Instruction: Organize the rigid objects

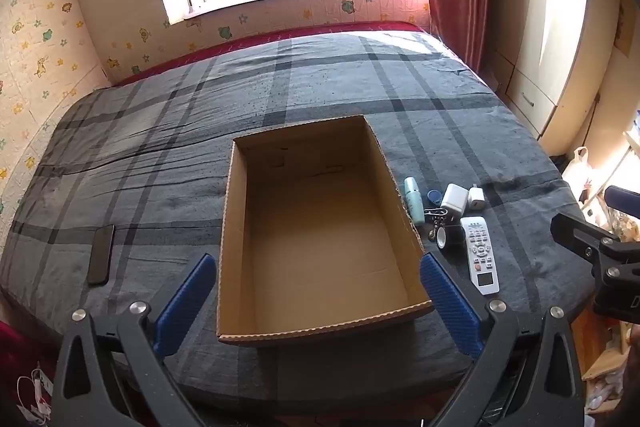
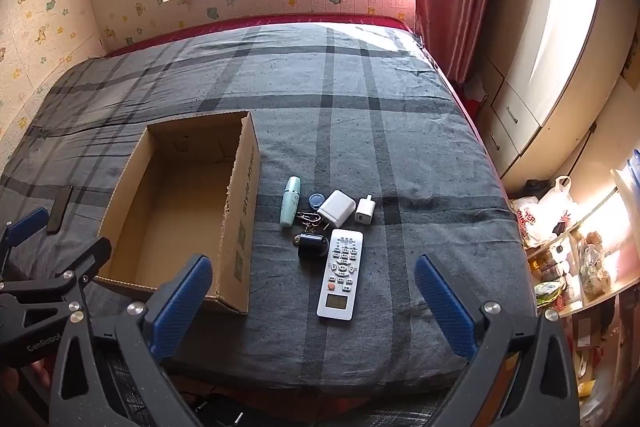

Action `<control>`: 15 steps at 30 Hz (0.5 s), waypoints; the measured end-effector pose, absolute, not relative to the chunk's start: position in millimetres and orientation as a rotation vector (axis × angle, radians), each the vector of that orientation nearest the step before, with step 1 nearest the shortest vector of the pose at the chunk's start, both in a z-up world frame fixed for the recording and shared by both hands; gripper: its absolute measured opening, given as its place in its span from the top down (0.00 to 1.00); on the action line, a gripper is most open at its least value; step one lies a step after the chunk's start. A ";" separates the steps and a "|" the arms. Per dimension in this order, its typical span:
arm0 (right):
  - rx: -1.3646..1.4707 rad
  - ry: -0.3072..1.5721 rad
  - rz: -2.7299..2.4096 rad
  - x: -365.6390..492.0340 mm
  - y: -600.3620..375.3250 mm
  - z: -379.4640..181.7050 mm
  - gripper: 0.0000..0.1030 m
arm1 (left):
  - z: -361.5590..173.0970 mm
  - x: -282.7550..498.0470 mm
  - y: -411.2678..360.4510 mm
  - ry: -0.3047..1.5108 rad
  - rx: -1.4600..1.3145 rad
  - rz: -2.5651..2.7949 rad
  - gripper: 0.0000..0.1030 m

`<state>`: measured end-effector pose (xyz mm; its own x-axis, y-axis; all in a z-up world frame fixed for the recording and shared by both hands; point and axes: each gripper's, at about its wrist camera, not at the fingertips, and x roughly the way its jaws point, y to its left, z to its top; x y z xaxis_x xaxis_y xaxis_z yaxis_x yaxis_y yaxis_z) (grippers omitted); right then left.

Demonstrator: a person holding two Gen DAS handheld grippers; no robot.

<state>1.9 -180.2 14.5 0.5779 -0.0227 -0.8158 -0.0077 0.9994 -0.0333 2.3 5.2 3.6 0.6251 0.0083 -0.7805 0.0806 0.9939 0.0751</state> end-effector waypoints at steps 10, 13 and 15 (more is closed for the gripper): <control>-0.032 0.951 -0.011 1.1 -181.2 16.1 0.00 | 4.1 2.1 6.2 0.894 0.104 -0.041 0.00; -0.029 0.952 -0.011 1.0 -182.6 16.2 0.00 | 3.9 1.9 6.1 0.893 0.105 -0.040 0.00; -0.031 0.952 -0.011 1.0 -182.1 15.9 0.00 | 3.8 1.9 6.0 0.894 0.103 -0.041 0.00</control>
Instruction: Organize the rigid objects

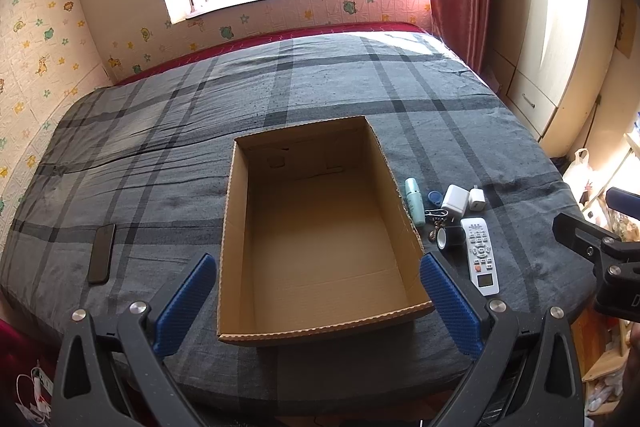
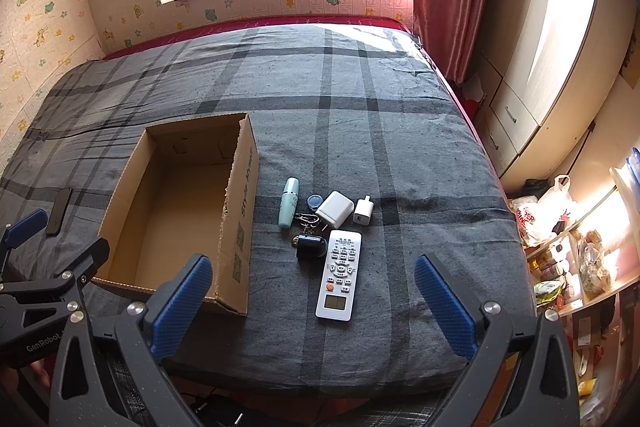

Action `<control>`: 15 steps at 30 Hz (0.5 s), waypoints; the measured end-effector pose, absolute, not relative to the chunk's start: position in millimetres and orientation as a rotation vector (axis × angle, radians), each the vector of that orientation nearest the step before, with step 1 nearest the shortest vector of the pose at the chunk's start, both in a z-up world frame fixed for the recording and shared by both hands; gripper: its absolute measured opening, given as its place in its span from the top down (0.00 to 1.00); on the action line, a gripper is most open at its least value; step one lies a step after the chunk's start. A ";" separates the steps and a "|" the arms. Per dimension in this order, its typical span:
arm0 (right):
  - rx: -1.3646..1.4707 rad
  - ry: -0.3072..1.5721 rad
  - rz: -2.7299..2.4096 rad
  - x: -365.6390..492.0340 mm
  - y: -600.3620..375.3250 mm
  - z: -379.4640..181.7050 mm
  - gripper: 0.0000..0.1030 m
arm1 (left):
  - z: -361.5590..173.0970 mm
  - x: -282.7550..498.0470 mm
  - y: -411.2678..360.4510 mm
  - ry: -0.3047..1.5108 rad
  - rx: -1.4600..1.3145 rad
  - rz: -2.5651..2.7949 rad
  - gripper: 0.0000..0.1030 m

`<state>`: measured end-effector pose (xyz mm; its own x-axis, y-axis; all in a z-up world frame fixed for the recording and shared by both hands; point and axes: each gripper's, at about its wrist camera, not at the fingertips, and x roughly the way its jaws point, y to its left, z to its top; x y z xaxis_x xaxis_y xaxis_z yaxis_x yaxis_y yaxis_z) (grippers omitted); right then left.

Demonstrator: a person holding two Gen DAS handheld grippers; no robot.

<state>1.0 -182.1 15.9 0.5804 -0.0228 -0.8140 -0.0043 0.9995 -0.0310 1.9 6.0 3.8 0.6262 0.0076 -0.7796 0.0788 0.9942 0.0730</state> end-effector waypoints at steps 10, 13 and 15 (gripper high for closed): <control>-0.030 0.951 -0.011 1.0 -182.7 15.9 0.00 | 3.7 2.0 6.0 0.896 0.103 -0.036 0.00; -0.030 0.951 -0.011 1.2 -182.9 16.1 0.00 | 3.8 2.0 6.4 0.897 0.103 -0.036 0.00; -0.031 0.952 -0.011 1.3 -182.5 16.4 0.00 | 3.1 2.4 7.4 0.899 0.102 -0.036 0.00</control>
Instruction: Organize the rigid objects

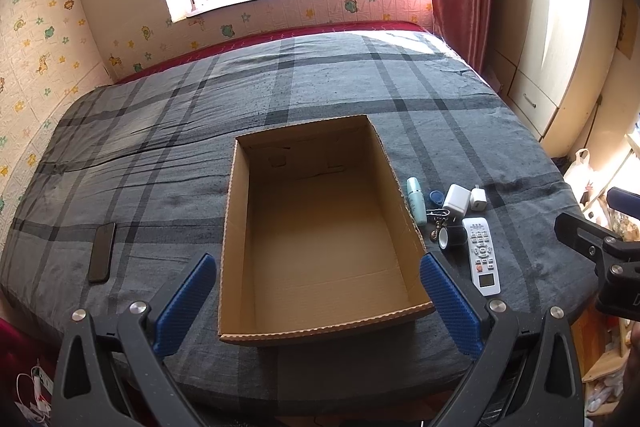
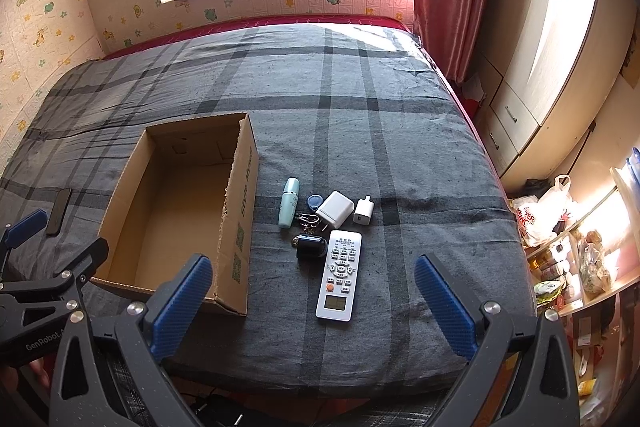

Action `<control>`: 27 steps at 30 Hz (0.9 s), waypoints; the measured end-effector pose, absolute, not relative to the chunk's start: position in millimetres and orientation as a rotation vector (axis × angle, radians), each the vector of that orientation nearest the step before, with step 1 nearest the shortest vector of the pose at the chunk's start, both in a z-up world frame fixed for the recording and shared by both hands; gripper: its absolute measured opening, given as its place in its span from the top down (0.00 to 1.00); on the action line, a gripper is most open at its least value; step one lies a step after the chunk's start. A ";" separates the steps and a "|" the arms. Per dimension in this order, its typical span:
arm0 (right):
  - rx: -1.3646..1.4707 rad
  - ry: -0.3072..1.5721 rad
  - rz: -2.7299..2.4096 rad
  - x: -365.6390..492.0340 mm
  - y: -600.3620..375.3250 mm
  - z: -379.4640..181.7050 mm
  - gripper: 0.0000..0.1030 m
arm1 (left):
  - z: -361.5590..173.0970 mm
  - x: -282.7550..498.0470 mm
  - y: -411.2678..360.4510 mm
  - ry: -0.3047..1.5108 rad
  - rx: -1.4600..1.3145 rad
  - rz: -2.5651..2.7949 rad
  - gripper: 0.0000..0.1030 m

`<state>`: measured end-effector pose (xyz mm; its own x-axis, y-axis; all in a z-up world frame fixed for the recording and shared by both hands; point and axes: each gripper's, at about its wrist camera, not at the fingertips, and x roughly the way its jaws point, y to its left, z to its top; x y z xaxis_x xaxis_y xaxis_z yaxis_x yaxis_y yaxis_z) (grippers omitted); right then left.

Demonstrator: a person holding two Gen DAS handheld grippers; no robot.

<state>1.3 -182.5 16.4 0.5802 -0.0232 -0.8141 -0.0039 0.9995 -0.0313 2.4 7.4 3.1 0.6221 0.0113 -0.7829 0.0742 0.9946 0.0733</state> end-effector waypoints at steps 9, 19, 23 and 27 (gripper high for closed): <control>-0.035 0.953 -0.011 2.3 -180.7 16.4 0.00 | 2.1 4.4 10.5 0.904 0.097 -0.030 0.00; -0.039 0.954 -0.010 3.8 -179.5 16.7 0.00 | 1.3 8.7 17.0 0.905 0.090 -0.018 0.00; -0.040 0.958 -0.012 4.3 -179.4 16.4 0.00 | 0.5 12.5 23.2 0.906 0.078 -0.003 0.00; -0.043 0.965 -0.013 7.4 -178.3 15.5 0.00 | -1.5 17.4 31.4 0.906 0.074 0.021 0.00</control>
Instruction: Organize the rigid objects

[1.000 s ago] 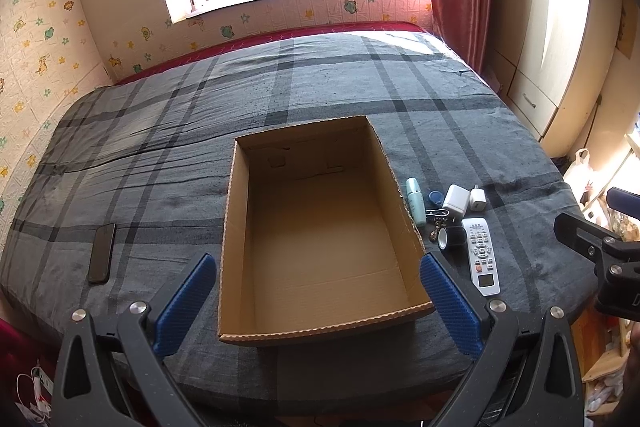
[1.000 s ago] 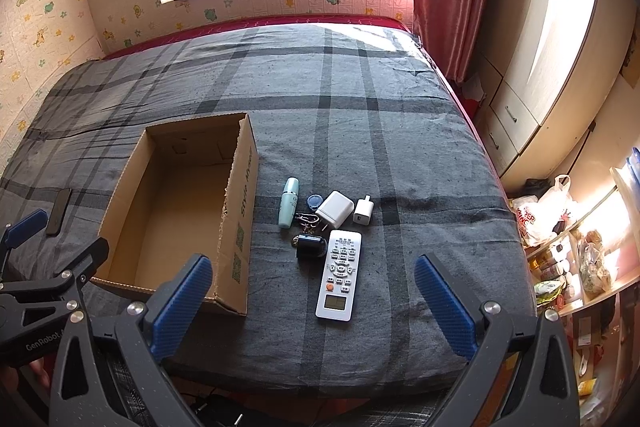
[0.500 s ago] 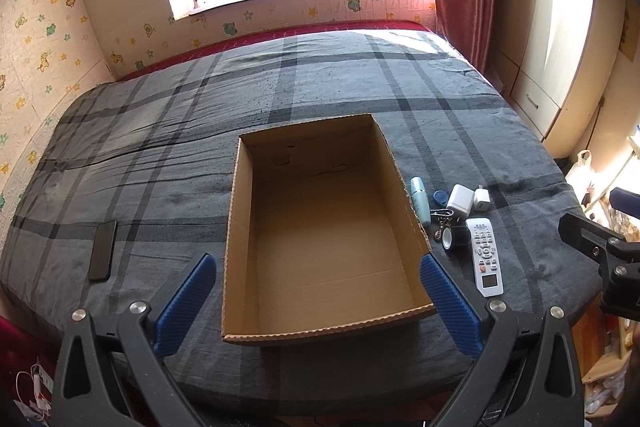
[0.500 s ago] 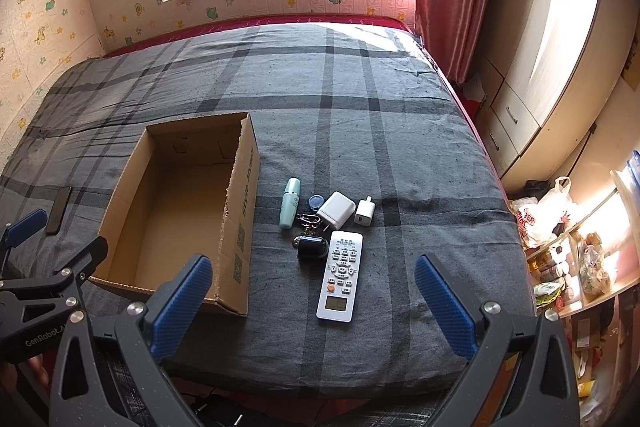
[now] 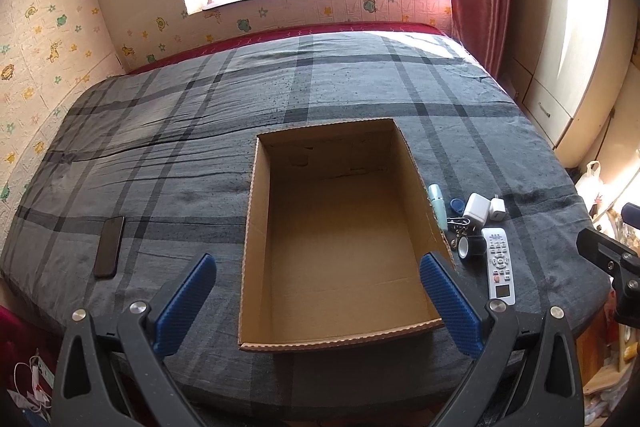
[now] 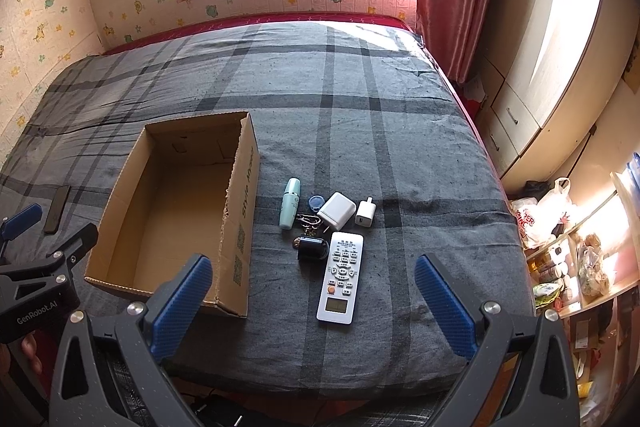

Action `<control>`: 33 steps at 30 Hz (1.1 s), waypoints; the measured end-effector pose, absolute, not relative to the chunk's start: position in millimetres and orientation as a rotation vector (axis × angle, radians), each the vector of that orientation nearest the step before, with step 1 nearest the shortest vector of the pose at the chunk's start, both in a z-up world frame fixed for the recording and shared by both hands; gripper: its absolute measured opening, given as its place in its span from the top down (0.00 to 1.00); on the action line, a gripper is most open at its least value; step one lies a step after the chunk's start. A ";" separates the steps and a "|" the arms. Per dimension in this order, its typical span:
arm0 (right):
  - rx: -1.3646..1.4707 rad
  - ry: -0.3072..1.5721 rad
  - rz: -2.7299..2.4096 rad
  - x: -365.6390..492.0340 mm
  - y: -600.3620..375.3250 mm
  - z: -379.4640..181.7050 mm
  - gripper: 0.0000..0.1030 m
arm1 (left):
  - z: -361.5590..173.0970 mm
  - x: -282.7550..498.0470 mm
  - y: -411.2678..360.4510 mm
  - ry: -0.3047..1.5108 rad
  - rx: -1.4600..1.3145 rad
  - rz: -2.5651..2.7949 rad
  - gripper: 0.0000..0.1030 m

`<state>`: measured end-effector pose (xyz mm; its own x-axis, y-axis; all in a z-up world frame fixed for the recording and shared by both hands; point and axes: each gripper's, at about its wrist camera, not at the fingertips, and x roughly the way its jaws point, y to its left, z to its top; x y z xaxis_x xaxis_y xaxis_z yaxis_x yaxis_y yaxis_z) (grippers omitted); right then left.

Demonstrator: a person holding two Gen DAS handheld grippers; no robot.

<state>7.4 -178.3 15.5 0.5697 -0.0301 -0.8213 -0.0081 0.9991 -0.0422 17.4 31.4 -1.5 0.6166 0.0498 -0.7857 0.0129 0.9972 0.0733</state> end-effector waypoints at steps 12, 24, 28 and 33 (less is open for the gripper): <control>-0.052 0.998 -0.023 22.9 -176.9 6.4 0.00 | -26.1 45.7 71.1 0.925 0.024 0.061 0.00; -0.065 1.062 -0.038 43.9 -176.8 -20.3 0.00 | -97.7 74.1 106.1 1.027 0.002 0.062 0.00; -0.069 1.077 -0.043 46.8 -178.6 -28.4 0.00 | -117.7 80.3 114.2 1.054 0.005 0.092 0.00; -0.067 1.091 -0.051 49.1 -180.0 -36.7 0.00 | -132.7 87.3 119.7 1.074 0.003 0.086 0.16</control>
